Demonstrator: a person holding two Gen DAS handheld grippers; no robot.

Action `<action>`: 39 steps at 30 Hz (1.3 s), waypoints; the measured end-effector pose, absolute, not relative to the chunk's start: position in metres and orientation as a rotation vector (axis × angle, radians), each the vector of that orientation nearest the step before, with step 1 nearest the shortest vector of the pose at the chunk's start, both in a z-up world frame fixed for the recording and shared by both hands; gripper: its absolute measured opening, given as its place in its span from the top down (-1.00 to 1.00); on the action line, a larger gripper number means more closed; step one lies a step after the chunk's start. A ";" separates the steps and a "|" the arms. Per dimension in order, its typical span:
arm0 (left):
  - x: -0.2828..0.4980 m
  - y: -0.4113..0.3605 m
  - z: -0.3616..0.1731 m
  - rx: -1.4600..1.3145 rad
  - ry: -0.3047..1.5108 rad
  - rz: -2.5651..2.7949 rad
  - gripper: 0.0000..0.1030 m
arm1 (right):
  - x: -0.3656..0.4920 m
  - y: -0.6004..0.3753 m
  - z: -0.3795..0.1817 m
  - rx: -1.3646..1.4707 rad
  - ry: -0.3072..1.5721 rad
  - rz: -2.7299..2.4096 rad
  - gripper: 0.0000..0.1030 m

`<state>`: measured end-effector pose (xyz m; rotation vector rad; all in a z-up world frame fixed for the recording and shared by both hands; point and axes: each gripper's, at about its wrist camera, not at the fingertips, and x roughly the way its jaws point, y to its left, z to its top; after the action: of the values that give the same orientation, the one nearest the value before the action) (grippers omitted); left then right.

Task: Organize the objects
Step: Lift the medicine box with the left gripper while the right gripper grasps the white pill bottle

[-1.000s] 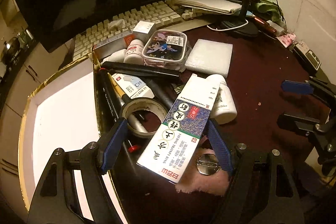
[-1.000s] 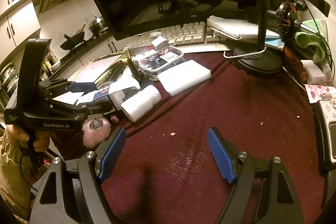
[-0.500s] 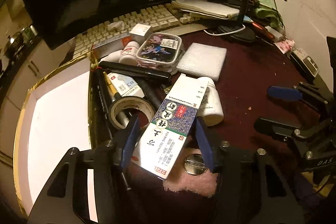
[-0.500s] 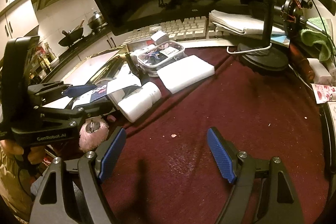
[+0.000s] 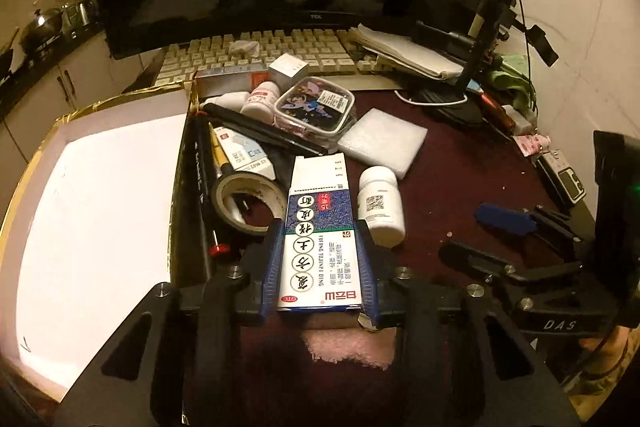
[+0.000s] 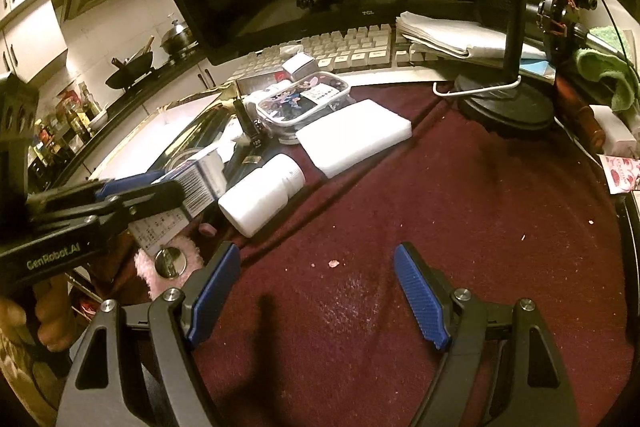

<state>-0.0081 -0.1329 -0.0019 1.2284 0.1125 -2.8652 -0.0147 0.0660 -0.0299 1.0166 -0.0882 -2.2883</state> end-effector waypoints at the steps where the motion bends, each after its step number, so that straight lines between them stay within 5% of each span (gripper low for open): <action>1: -0.008 -0.134 -0.002 1.229 0.123 -2.867 0.35 | -0.015 0.066 -0.030 1.016 -0.087 -2.290 -0.55; 15: 0.013 -0.144 -0.010 1.168 0.224 -2.867 0.35 | -0.046 0.036 -0.014 1.101 -0.168 -2.198 -0.54; 21: 0.014 -0.146 -0.012 1.162 0.241 -2.881 0.35 | -0.062 0.015 -0.023 1.212 -0.190 -2.146 -0.13; 39: 0.025 -0.145 -0.005 1.091 0.287 -2.915 0.35 | -0.067 -0.001 -0.024 1.249 0.007 -2.198 0.20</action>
<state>0.0250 -0.1445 -0.0049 1.0906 0.2866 -2.9154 -0.0671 -0.0012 -0.0237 1.2493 0.0072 -2.1980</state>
